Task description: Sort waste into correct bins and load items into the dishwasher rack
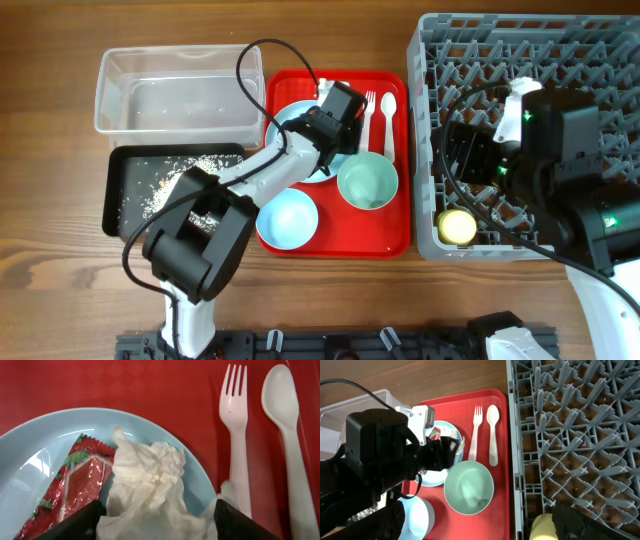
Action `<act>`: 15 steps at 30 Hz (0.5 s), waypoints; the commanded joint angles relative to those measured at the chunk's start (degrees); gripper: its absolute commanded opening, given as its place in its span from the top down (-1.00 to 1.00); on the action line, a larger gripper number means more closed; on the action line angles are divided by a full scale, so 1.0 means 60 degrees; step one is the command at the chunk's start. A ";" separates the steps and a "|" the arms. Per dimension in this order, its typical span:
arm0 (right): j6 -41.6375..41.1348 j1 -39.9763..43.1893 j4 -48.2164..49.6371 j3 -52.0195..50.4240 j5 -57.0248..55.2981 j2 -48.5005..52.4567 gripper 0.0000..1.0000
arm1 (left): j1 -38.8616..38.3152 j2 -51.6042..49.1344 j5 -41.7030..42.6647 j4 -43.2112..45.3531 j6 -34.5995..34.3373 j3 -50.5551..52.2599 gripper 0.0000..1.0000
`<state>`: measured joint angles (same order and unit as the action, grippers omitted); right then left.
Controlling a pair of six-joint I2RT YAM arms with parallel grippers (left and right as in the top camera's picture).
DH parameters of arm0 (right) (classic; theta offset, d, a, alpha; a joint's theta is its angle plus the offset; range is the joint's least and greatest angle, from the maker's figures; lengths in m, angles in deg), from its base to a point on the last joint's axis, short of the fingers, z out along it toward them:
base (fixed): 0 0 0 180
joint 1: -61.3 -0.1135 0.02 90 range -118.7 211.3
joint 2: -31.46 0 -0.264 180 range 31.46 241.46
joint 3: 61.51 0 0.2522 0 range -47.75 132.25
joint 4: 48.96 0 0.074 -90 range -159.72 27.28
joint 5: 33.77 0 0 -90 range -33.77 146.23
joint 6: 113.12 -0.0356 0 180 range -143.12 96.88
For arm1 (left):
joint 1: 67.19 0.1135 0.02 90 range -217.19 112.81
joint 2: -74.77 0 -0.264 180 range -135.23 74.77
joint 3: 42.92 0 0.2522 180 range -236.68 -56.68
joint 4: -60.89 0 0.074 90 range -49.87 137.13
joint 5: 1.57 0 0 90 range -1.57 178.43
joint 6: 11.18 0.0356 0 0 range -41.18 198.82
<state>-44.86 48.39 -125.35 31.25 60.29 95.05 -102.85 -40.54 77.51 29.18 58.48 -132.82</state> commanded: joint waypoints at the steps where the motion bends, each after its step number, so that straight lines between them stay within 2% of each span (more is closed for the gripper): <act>1: 0.0098 0.0022 0.0040 0.0044 0.0051 0.0055 -0.91 | 0.0000 0.0029 -0.0164 0.0025 0.0109 -0.0047 0.45; 2: 0.0098 0.0022 0.0036 0.0044 0.0051 0.0055 -0.91 | 0.0015 0.0127 -0.0193 0.0018 0.0106 -0.0047 0.84; 3: 0.0102 0.0022 0.0025 0.0044 0.0051 0.0055 -0.92 | 0.0051 0.0346 -0.0197 -0.0022 0.0102 -0.0055 0.92; 8: 0.0124 0.0022 -0.0007 0.0044 0.0055 0.0055 -0.92 | 0.0820 0.2852 -0.0441 -0.1140 0.0073 -0.0251 0.92; 11: 0.0091 0.0022 -0.0135 0.0044 0.0055 0.0055 -0.92 | 0.1953 0.3734 -0.2178 -0.1515 0.0080 -0.0251 0.92; 13: 0.0091 0.0022 -0.0146 0.0044 0.0055 0.0055 -0.92 | 0.2801 0.3581 -0.2459 -0.1410 0.0076 -0.0248 0.92; 14: 0.0091 0.0022 -0.0146 0.0044 0.0055 0.0055 -0.92 | 0.3220 0.3359 -0.2211 -0.1326 0.0076 -0.0248 0.78; 15: 0.0095 0.0022 -0.0138 0.0044 0.0055 0.0055 -0.92 | 0.3581 0.3089 -0.1898 -0.1213 0.0080 -0.0248 0.17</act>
<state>-44.86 48.39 -126.11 31.25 60.29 95.11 -86.58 -17.37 67.24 21.50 58.85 -134.74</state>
